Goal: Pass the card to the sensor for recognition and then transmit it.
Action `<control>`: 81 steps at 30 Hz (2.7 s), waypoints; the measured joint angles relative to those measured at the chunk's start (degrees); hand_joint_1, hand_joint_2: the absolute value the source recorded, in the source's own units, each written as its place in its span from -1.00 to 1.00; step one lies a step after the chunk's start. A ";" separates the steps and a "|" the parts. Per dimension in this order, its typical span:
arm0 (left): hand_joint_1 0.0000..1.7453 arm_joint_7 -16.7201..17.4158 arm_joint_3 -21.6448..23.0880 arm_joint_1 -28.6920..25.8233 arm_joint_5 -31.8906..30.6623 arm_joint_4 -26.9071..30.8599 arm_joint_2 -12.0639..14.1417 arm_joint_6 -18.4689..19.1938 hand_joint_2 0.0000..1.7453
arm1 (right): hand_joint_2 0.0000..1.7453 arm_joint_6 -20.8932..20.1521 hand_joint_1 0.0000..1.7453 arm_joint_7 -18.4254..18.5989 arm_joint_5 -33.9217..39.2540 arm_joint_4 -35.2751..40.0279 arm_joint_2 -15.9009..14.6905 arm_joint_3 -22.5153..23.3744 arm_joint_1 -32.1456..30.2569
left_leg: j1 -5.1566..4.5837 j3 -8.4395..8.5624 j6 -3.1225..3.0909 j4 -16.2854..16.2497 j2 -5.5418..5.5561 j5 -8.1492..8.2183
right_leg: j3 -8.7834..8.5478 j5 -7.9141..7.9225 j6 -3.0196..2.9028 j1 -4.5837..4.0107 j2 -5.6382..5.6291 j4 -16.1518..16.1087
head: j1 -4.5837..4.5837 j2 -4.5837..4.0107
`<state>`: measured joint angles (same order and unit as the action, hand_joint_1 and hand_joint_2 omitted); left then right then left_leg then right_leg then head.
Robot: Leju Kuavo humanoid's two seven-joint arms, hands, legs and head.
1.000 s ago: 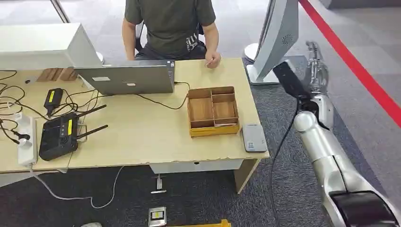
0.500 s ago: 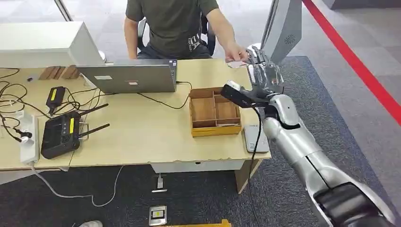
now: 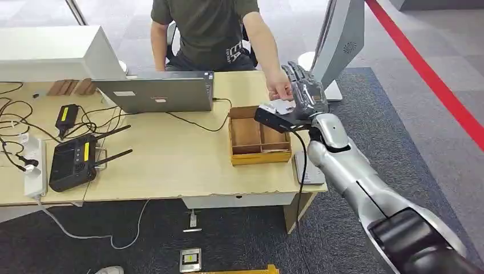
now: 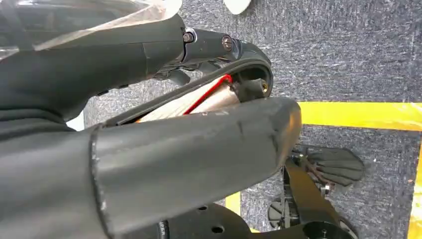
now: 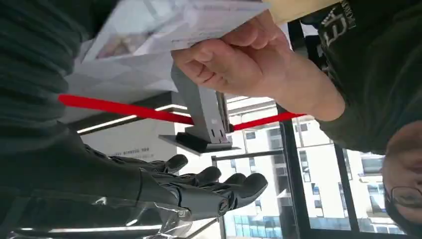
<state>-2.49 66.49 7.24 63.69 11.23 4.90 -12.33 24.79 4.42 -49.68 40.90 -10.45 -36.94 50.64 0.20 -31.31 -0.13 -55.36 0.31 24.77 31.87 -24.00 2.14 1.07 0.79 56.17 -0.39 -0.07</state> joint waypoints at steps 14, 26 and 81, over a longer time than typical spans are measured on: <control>-1.00 -0.87 0.04 -0.08 -0.41 0.00 -0.02 0.31 -1.00 | 1.00 -0.20 1.00 -1.66 1.68 -3.80 0.13 -2.01 0.97 | 0.00 0.01 0.00 0.00 0.00 0.00 | 0.00 0.00 0.00 -0.01 0.00 0.00 | 0.00 0.00; -1.00 -0.52 0.02 -0.11 0.07 0.00 0.00 0.22 -1.00 | 1.00 -0.66 1.00 -1.29 1.24 -4.50 0.15 -2.51 1.44 | 0.00 0.02 0.00 -0.01 -0.01 0.00 | 0.00 0.01 0.00 -0.01 0.00 0.00 | 0.00 0.00; -1.00 0.18 -0.17 -0.25 3.24 -0.04 1.22 -1.40 -1.00 | 1.00 -13.40 1.00 -0.44 -3.13 2.69 -11.41 -0.81 -7.38 | -0.02 0.02 0.00 -0.02 -0.02 0.01 | 0.00 0.01 0.00 0.00 0.00 -0.02 | 0.00 0.00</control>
<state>-2.32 66.31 6.99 66.93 11.19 6.12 -13.73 11.39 3.98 -52.81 43.58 -21.86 -37.75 43.25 0.18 -31.29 -0.13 -55.38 0.29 24.78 31.87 -23.99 2.14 1.07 0.79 56.14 -0.39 -0.07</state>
